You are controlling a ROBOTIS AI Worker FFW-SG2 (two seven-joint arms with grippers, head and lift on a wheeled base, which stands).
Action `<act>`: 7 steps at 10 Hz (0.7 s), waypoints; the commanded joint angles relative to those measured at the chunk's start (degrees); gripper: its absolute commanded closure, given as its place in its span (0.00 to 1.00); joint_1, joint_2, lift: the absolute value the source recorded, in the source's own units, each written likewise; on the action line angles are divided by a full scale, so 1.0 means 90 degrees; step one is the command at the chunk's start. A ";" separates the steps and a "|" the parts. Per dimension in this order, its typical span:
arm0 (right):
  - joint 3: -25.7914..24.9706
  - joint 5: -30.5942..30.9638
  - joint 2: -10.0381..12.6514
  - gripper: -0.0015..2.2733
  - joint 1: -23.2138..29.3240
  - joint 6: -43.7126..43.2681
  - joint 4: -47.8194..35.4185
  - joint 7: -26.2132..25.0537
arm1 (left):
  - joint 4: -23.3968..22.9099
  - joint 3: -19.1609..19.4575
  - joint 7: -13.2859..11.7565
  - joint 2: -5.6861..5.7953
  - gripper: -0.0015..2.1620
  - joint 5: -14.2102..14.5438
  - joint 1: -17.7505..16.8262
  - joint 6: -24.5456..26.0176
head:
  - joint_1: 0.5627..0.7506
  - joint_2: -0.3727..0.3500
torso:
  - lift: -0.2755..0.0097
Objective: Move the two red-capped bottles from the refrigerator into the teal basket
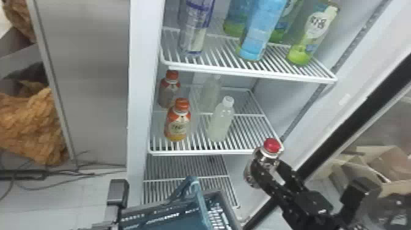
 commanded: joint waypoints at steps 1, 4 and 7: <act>-0.0006 -0.0002 -0.0001 0.28 0.0223 0.0419 -0.0291 0.0044 | -0.0013 -0.0001 -0.0001 0.0001 0.51 0.0012 0.0000 0.0000 | 0.70 0.03 | 0.17; -0.0006 -0.0027 -0.0060 0.28 0.0598 0.1185 -0.0838 0.0181 | 0.0003 -0.0014 0.0009 0.0001 0.51 0.0025 0.0000 0.0000 | 0.70 0.03 | 0.17; 0.0020 -0.0243 -0.0040 0.28 0.0676 0.1529 -0.0963 0.0337 | 0.0003 0.0011 0.0009 0.0011 0.51 -0.0051 -0.0016 0.0078 | 0.70 0.03 | 0.17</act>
